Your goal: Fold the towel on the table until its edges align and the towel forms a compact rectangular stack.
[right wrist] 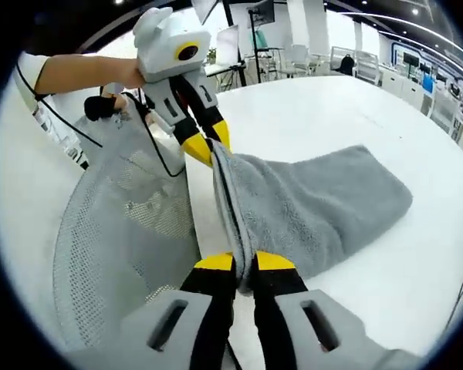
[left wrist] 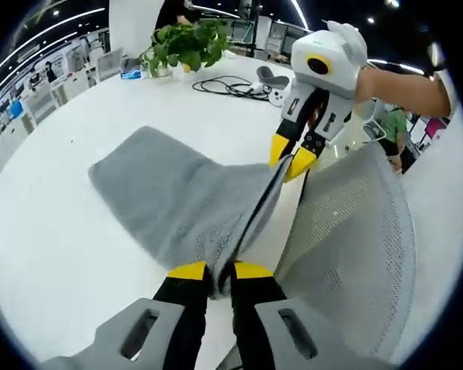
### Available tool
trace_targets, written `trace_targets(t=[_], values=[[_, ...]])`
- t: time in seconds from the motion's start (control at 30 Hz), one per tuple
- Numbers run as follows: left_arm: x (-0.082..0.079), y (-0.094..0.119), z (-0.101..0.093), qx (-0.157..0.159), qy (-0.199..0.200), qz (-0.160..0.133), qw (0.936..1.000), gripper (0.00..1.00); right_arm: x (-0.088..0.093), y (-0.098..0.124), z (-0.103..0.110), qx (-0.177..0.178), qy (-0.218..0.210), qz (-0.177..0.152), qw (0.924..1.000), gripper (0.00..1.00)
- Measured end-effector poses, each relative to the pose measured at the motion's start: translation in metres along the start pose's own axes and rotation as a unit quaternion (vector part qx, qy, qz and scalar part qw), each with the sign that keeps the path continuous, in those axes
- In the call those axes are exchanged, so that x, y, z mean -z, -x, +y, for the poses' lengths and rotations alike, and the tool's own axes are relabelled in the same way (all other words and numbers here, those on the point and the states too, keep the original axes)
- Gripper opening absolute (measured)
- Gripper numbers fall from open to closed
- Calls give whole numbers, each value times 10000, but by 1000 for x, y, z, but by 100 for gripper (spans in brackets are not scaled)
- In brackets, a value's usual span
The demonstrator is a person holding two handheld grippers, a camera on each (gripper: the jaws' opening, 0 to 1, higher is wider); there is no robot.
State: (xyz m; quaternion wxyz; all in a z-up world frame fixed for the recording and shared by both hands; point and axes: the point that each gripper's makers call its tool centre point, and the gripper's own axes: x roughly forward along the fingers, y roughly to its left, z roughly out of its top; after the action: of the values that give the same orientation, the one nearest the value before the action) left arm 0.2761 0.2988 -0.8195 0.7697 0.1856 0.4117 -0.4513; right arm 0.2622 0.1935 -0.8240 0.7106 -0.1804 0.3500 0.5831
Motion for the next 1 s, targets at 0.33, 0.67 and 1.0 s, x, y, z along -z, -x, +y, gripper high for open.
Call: trace_targets(t=[0.33,0.67,1.0], values=[[-38,24,18,-140,-38,-423,9990,10,-32,25,-20,396,-57,-533,9978,6],[-45,37,5,322,270,-459,9981,10,-44,42,-9,129,-443,-750,9961,5],[-66,35,27,116,182,-644,9977,10,-57,47,-30,326,-471,-925,9941,5]])
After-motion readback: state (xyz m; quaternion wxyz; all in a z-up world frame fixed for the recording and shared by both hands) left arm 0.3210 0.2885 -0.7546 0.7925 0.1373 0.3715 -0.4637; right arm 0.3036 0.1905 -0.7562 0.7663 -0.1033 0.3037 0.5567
